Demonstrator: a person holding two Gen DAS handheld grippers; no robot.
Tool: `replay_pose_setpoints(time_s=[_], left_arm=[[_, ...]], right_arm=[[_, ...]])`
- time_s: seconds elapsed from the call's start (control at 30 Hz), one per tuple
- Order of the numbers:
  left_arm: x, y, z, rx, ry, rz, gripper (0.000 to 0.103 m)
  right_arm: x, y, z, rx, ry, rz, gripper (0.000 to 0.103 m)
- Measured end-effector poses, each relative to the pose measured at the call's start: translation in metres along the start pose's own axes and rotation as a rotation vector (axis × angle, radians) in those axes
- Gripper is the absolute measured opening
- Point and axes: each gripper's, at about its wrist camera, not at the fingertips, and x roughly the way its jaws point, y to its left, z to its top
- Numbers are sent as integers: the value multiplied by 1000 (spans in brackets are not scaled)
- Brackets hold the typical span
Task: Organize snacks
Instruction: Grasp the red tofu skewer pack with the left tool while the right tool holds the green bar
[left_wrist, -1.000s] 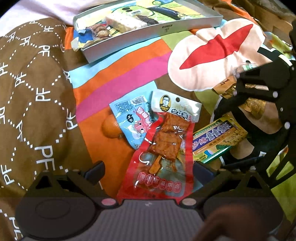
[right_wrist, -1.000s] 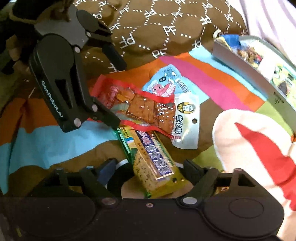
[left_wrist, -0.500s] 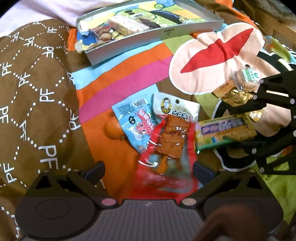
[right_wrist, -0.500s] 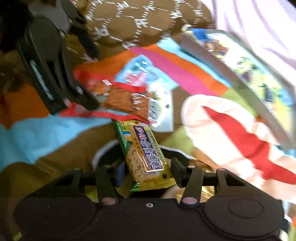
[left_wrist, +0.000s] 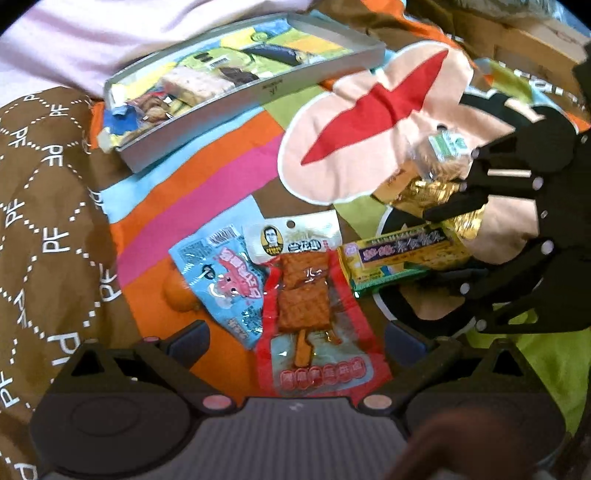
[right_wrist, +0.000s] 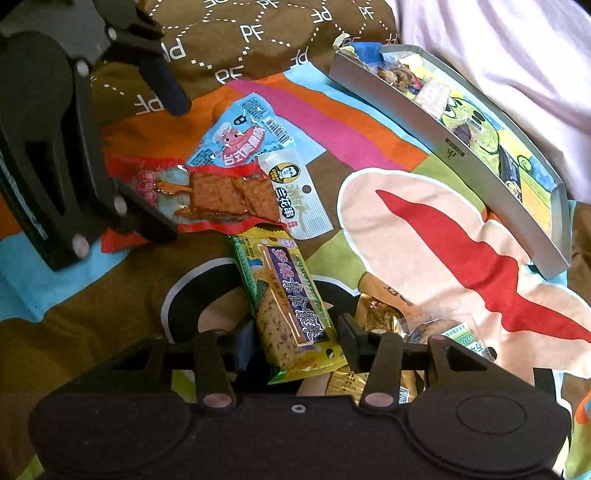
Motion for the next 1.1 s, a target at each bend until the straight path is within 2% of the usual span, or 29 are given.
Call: replay_pose_setpoints(time_s=[0.2,0.4,0.57,0.77,0.87,1.0,1.1], left_arm=[[18,2,5,-26,42,-10,100],[22,20,2,-144,85,-82,79],[21,33,2,-230,94,-117,76],[24,27,3,-195,101,-96,79],[24,26,3,-187,102,-89,79],[23,28,3,-202,101,-91,75],[19,30,3,-225,94,-92,68]], right_arm=[[0,-1,0,1,-3,1,52],[0,-3,-1,21,-15,1,53],[1,-3,-1,32,-21,3,53],[4,-9,-1,74,-39,47,57],[8,-17,-1,125,-39,73,64],[12,-26,-2,198,-35,120,62],[10,-25,-3,213,-42,129,58]])
